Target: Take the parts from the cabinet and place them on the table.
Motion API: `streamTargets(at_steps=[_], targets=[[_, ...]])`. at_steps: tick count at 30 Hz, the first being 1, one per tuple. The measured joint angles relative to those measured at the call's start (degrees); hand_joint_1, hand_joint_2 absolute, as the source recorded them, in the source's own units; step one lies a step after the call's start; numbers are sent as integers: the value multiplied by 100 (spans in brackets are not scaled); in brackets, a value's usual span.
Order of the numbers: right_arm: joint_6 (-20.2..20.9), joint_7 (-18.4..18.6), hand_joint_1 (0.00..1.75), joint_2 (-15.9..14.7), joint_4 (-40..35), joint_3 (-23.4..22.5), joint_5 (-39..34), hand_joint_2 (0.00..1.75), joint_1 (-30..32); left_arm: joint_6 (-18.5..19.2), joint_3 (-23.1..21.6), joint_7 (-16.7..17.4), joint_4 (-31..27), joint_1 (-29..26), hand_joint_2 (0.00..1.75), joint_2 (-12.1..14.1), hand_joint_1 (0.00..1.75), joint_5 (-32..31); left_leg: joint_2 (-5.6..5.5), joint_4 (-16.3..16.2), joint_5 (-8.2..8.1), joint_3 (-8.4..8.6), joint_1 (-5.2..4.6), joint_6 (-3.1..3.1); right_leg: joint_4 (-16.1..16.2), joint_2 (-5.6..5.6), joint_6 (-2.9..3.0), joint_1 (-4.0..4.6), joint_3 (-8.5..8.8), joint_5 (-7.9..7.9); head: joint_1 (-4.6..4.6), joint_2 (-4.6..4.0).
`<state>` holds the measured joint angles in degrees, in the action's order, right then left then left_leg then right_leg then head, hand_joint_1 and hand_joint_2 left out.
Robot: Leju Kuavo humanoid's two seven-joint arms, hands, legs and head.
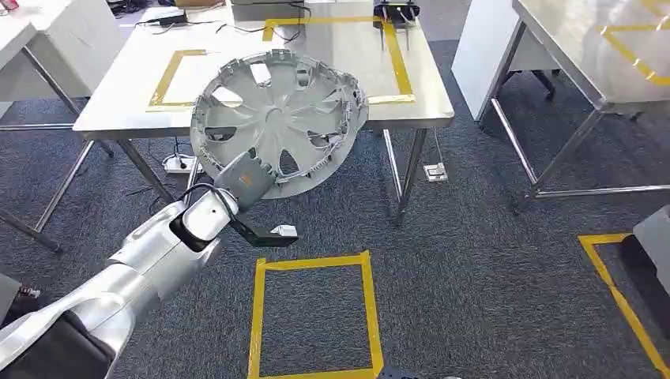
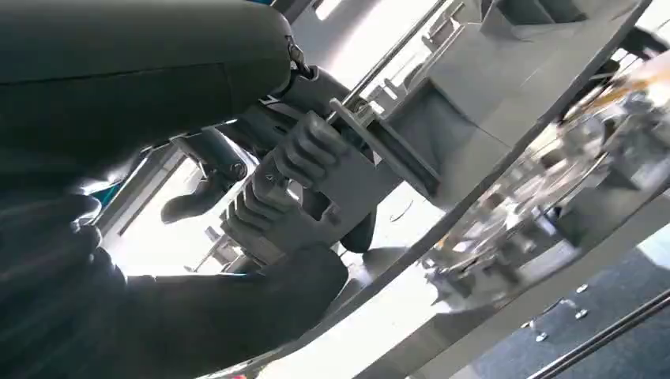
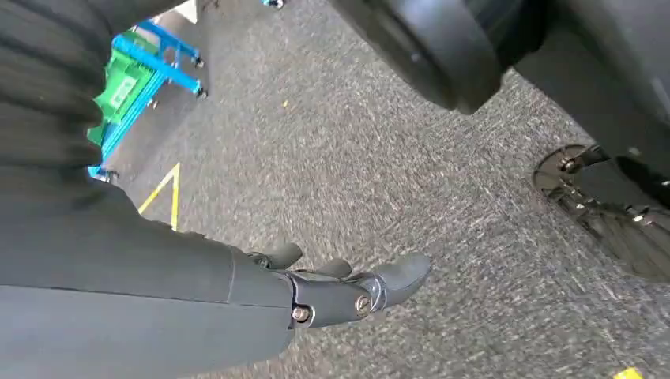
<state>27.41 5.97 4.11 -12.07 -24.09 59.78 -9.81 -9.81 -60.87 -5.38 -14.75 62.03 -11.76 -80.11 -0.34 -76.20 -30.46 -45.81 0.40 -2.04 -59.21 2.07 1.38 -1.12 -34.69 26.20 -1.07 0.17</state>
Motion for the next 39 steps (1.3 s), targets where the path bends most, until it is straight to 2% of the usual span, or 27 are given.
streamTargets(at_steps=[1, 3, 4, 5, 8, 9, 10, 11, 13, 14, 15, 16, 18, 19, 20, 23, 24, 26, 27, 29, 30, 31, 32, 33, 34, 35, 39], targets=[[0, -4, 0, 4, 0, 0, 0, 175, -5, 0, -2, 0, 0, 0, 175, 0, 175, 0, 19, 225, 164, 127, 7, -1, -10, 58, -7, -1, 1, 10, 0, 0], [0, -13, 0, 9, 0, 0, 0, 175, -7, 2, -4, 0, 0, 2, 175, 4, 175, 0, 158, 1148, 587, 635, 4, 31, -36, 154, -44, -3, 15, 40, 0, 0], [0, -9, 0, 9, 0, 0, 0, 175, -4, 15, -4, 4, -2, 6, 175, 0, 175, 0, 444, 1513, 550, 798, -43, 50, -47, 203, -78, 16, 17, 61, 0, 0], [0, 4, 0, 9, 0, 0, -2, 175, -4, 24, -4, 7, -11, 13, 175, -33, 175, 0, 429, 1591, 561, 863, -89, 111, -88, 251, -111, 74, -7, 79, -2, 0], [0, 9, 0, 9, 0, 0, 2, 175, -13, 37, -7, 50, -4, 6, 175, -28, 175, 0, 232, 1573, 572, 809, -83, 210, -30, 438, -172, 84, 46, 76, 28, 0], [0, 6, 0, 9, 0, 0, 4, 175, -24, 39, -7, 61, -2, 5, 175, -20, 175, 0, 174, 1620, 602, 839, -41, 265, -46, 420, -221, 66, 49, 115, 31, 0], [0, 2, 0, 9, 0, 0, 4, 175, -25, 39, -9, 68, 0, 6, 175, -17, 175, 0, 121, 1632, 616, 840, -25, 289, -152, 150, -246, 45, 5, 218, 28, 0], [0, -11, 0, 13, 0, 0, 4, 175, -15, 39, -9, 85, 0, 6, 175, -17, 175, 0, 81, 1632, 625, 833, -19, 329, -432, -22, -251, 26, -116, 405, 33, 0], [0, -9, 0, 13, 0, 0, 20, 175, 15, 39, -9, 98, 2, -2, 175, -39, 175, 0, -68, 1630, 635, 815, -23, 357, -1353, -162, -269, 27, -555, 810, 39, 0], [0, 2, 0, 13, 0, -2, 18, 175, 19, 42, -9, 107, 2, -9, 175, -39, 175, 0, -138, 1628, 636, 815, -27, 357, -1680, -177, -274, 31, -722, 889, 39, 0], [2, -2, 0, 13, 0, -2, 22, 175, 6, 52, -9, 112, 11, -13, 175, -31, 175, 0, -213, 1622, 636, 819, -28, 356, -1771, -185, -270, 35, -787, 826, 37, 0], [2, 13, 0, 13, 0, -2, 30, 175, -1, 72, -9, 114, 18, -18, 175, -26, 175, 0, -278, 1615, 636, 823, -26, 355, -1596, -195, -262, 31, -715, 650, 39, 0], [0, 48, 0, 13, 0, -2, 46, 175, -7, 90, -9, 118, 20, -20, 175, -26, 175, 0, -424, 1596, 638, 828, -17, 345, -693, -261, -231, 11, -313, 130, 39, 0], [0, 50, 0, 13, 0, -2, 57, 175, -9, 90, -9, 122, 20, -20, 175, -26, 175, 0, -483, 1586, 637, 818, -10, 319, -249, -417, -222, -13, -132, -14, 39, 0], [0, 54, 0, 13, 0, -2, 61, 175, -7, 92, -9, 138, 22, -12, 175, -24, 175, 0, -540, 1567, 652, 764, -39, 269, -139, -638, -224, -26, -74, 68, 35, 0], [0, 74, 0, 13, 0, -2, 76, 175, -20, 94, -9, 184, 28, -26, 175, 4, 175, 0, -714, 1629, 734, 715, 25, 137, -90, -501, -196, 16, -47, 74, 46, 0], [0, 70, 0, 18, 0, -2, 74, 175, -29, 101, -9, 186, 35, -25, 175, 31, 175, 0, -769, 1638, 740, 705, 0, 91, -37, -436, -144, -35, -27, 40, 42, 0], [0, 39, 0, 24, 0, -2, 52, 175, -37, 120, -11, 192, 37, -28, 175, 48, 175, 0, -250, 1356, 510, 563, -26, 46, 6, -333, -82, -31, 12, 13, -2, 0], [0, -18, 0, 24, 0, -2, 4, 175, -25, 131, -11, 197, 33, -27, 175, 37, 175, 2, -106, 955, 293, 384, -16, 22, 4, -291, -49, -15, 12, 17, -2, 0], [0, -159, 0, 24, 0, -13, -44, 175, -8, 142, -13, 197, 33, -36, 175, 35, 175, 2, -11, 118, -36, 15, 0, -7, -6, -181, -37, -8, 12, 28, -2, 0], [0, -193, 0, 24, 0, -20, -57, 175, -9, 146, -13, 195, 35, -36, 175, 35, 175, 4, 1, -38, -37, -45, 6, -15, -8, -144, -35, -8, 13, 30, -4, 0], [0, -206, 0, 26, 0, -31, -61, 175, -14, 153, -13, 192, 37, -36, 175, 44, 175, 9, 3, 62, 72, 15, 14, -14, -9, -121, -36, -8, 16, 31, -4, 0], [0, -212, 0, 28, 0, -39, -61, 175, -19, 160, -13, 186, 37, -36, 175, 52, 175, 15, 5, 392, 269, 196, 15, -2, -12, -104, -42, -9, 20, 35, -2, 0], [0, -225, 0, 28, 0, -42, -61, 175, -20, 179, -13, 175, 37, -35, 175, 57, 175, 22, 13, 947, 528, 500, 15, 21, -19, -85, -59, -9, 29, 47, -2, 0], [0, -236, 0, 28, 0, -42, -57, 175, -20, 188, -13, 177, 35, -34, 175, 57, 175, 33, 37, 1377, 675, 736, 14, 41, -28, -74, -80, -9, 33, 60, -2, 0], [-2, -241, 0, 28, 0, -44, -57, 175, -24, 188, -13, 197, 35, -31, 175, 55, 175, 37, 61, 1538, 555, 885, -23, 57, -43, -60, -115, 40, 1, 74, -6, 0], [0, -241, 0, 28, 0, -44, -57, 175, -28, 188, -13, 199, 33, -30, 175, 52, 175, 37, 63, 1590, 554, 873, -29, 63, -59, -63, -121, 47, -6, 75, -9, 0]])
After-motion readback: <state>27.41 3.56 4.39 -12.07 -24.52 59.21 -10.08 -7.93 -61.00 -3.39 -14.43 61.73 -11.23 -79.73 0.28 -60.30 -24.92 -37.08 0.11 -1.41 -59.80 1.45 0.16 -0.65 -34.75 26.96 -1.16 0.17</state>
